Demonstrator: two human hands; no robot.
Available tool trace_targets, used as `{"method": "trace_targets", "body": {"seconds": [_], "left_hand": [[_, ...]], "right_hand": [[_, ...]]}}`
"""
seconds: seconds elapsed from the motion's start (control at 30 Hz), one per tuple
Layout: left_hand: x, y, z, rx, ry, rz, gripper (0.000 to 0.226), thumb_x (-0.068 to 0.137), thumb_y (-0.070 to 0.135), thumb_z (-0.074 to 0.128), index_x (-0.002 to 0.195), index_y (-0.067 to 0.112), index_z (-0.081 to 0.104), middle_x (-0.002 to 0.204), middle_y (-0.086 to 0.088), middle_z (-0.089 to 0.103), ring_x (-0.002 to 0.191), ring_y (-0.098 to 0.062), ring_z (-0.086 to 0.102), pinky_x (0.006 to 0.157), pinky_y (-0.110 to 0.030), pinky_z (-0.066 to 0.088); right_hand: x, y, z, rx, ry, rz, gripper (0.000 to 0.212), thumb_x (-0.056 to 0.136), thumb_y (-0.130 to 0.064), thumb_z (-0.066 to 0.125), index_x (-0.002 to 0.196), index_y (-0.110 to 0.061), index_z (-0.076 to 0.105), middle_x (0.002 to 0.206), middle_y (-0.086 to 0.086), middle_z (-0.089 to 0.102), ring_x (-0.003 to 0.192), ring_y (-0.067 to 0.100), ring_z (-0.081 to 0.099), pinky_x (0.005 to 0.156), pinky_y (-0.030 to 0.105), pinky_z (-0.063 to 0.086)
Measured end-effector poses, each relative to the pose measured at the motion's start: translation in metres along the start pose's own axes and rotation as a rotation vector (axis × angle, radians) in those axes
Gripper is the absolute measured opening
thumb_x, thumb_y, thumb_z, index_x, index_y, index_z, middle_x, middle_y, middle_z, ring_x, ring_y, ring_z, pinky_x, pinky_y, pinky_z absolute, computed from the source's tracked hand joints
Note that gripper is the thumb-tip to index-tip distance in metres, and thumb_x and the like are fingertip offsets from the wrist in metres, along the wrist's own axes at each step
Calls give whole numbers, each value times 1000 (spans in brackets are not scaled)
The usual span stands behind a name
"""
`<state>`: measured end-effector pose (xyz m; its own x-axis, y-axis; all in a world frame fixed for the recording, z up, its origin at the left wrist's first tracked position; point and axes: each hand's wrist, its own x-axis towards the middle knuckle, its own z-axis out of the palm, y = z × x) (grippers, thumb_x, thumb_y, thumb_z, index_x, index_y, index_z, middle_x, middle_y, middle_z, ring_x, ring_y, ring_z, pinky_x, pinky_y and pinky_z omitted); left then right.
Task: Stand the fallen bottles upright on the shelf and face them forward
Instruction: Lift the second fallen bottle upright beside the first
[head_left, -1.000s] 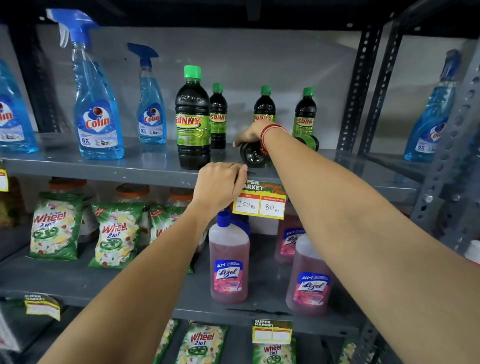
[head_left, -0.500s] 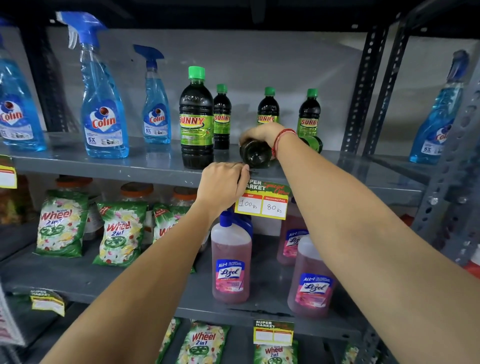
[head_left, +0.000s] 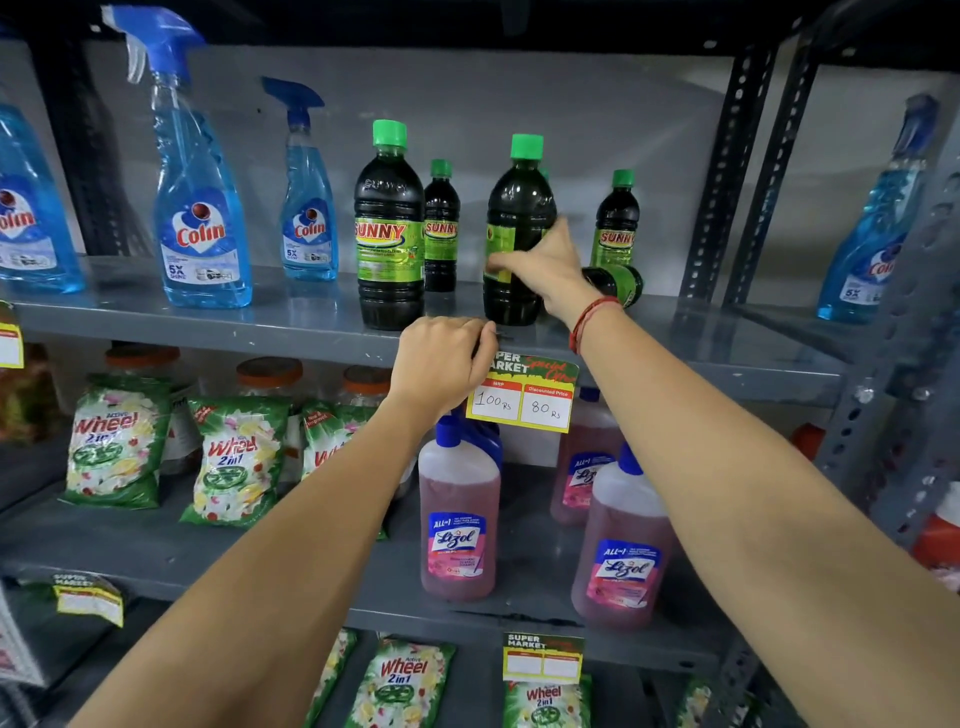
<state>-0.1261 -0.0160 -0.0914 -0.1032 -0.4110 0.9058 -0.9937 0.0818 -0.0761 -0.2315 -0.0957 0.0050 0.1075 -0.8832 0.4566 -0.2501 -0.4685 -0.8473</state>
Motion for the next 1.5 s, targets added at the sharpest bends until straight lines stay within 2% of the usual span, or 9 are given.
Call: {"method": "trace_targets", "body": {"seconds": [0.33,0.47,0.63,0.83,1.0,1.1,1.23,1.4,1.5], "left_hand": [[0,2,-1,-7,-9,-8,45,92,27,33,67,9,65,60,-4,67,51,-26,59,50,-29,37],[0,2,-1,-13,-6,-16,44,92,27,33,68,10,65,61,-4,67,52,-27,59,49,-31,39],[0,2,-1,-6,3,-6,44,92,26,33,69,10,66,62,-3,68,52,-25,60,50,-31,40],[1,2,-2,-15,17,1,43,92,26,33,70,10,67,62,-3,68,53,-25,60,50,-30,39],[1,2,-1,-11,26,1,43,91,26,34,65,10,64,58,-3,66,50,-26,58,49,-27,32],[1,2,-1,-17,32,4,41,91,25,35,64,10,63,57,-3,66,50,-26,58,50,-25,27],[1,2,-2,-28,17,1,41,91,25,36,67,9,65,60,-4,67,51,-26,59,50,-27,32],[1,3,-2,-19,11,9,42,91,25,35,63,9,62,57,-5,65,49,-27,57,49,-26,31],[1,1,-1,-16,0,9,42,91,25,35,65,9,63,59,-5,66,51,-27,59,49,-27,34]], "right_hand": [[-4,25,-3,-36,-8,-56,72,62,-28,87,121,-11,51,106,0,62,100,18,58,87,28,47],[-8,28,1,-219,103,-181,89,59,-47,86,128,-9,45,123,11,57,112,28,55,92,39,48],[-6,31,-4,41,-57,-25,46,74,-27,78,113,-14,57,105,3,65,105,23,61,84,28,45],[-8,28,3,-207,25,-111,94,55,-52,86,130,-10,47,127,10,54,119,25,50,102,39,43],[-9,30,-4,239,-202,130,72,50,-42,75,113,-11,61,104,7,69,107,29,64,99,44,49],[-10,29,-4,85,-139,86,70,55,-45,85,113,-14,60,103,1,67,102,20,62,94,36,51],[-13,27,2,-145,-47,-39,101,37,-74,77,120,-19,57,119,3,61,115,21,55,101,40,47],[-14,31,-9,187,-299,82,39,66,-22,85,98,-19,63,105,4,70,105,24,64,99,40,50],[-10,33,-6,-49,-146,-6,61,56,-49,87,103,-18,65,105,1,69,101,18,63,89,31,52]]}}
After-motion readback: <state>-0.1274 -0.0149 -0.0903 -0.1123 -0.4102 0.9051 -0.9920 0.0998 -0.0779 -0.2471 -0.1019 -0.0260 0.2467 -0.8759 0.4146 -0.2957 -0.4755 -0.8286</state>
